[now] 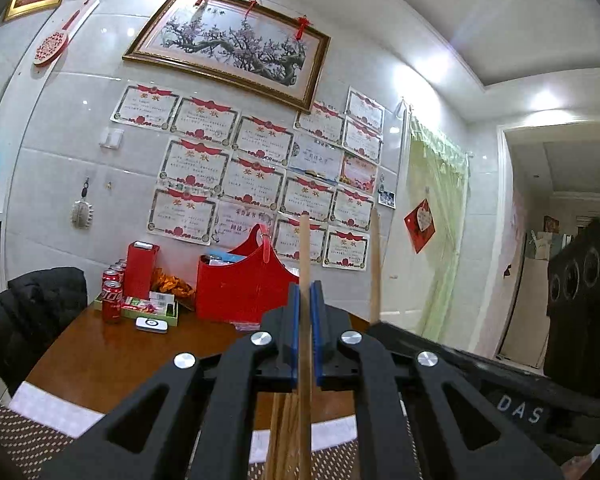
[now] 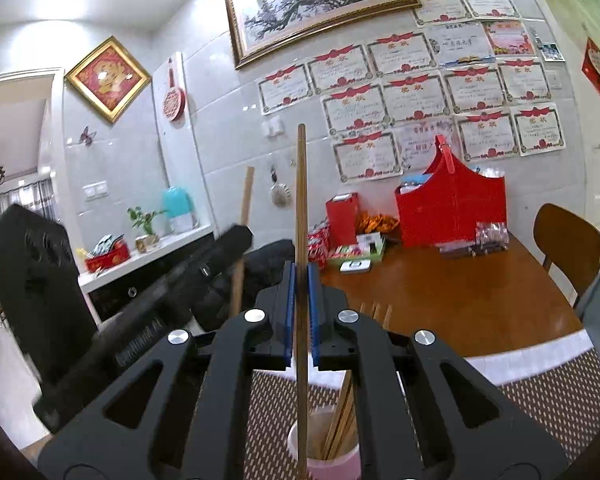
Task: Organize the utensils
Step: 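Lift both held chopsticks upright and carry them over the pink cup, then lower the chopsticks into the pink cup and open both grippers, then withdraw both open grippers from the cup back over the last chopsticks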
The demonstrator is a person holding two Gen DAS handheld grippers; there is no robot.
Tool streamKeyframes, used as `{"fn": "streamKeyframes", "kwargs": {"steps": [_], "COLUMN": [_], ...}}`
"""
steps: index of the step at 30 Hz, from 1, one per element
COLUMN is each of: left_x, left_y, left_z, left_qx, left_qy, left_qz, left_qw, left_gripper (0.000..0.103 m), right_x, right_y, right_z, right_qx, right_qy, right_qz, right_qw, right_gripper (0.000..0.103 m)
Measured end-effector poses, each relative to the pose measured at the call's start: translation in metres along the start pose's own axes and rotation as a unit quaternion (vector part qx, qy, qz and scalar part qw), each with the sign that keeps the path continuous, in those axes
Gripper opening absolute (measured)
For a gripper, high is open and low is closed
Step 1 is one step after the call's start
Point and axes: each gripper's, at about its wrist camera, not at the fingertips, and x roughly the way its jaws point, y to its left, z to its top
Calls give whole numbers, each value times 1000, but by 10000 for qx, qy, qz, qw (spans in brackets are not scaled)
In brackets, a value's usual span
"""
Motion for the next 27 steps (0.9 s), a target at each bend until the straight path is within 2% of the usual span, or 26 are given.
{"fn": "streamKeyframes", "kwargs": {"steps": [5,10,11,12,13,14,15,16,18,20,27], "left_x": [29,42,41,42,36,30,21,17,3,-11,-65], "left_y": [19,38,41,42,42,44,48,50,50,47,15], "left_z": [-28,-62,-66,-68,-69,-69,-67,-65,-58,-51,-29], "left_qx": [-184,-298,-316,-299,-276,-306,-348,-350,-296,-226,170], "left_qy": [-86,139,231,316,341,276,175,158,154,212,458], "left_qz": [-1,232,262,294,463,634,628,607,780,829,1212], "left_qw": [9998,9992,9989,9986,9980,9971,9973,9974,9964,9961,9914], "left_gripper": [6,6,9,35,61,65,79,86,86,87,99], "right_x": [34,54,56,56,55,51,45,38,19,9,-35], "right_y": [-16,-28,-31,-34,-36,-38,-43,-46,-49,-51,-44], "right_z": [-7,-33,-37,-40,-41,-41,-39,-38,-34,-30,-29], "right_qx": [107,198,239,276,292,335,420,503,574,652,777], "right_qy": [77,406,502,581,647,616,510,372,59,42,177], "right_qz": [-99,-185,-169,-189,-231,-275,-363,-391,-518,-532,-808], "right_qw": [9999,9988,9983,9978,9972,9972,9972,9973,9970,9964,9935], "right_gripper": [6,7,7,8,17,48,76,98,98,98,98]}}
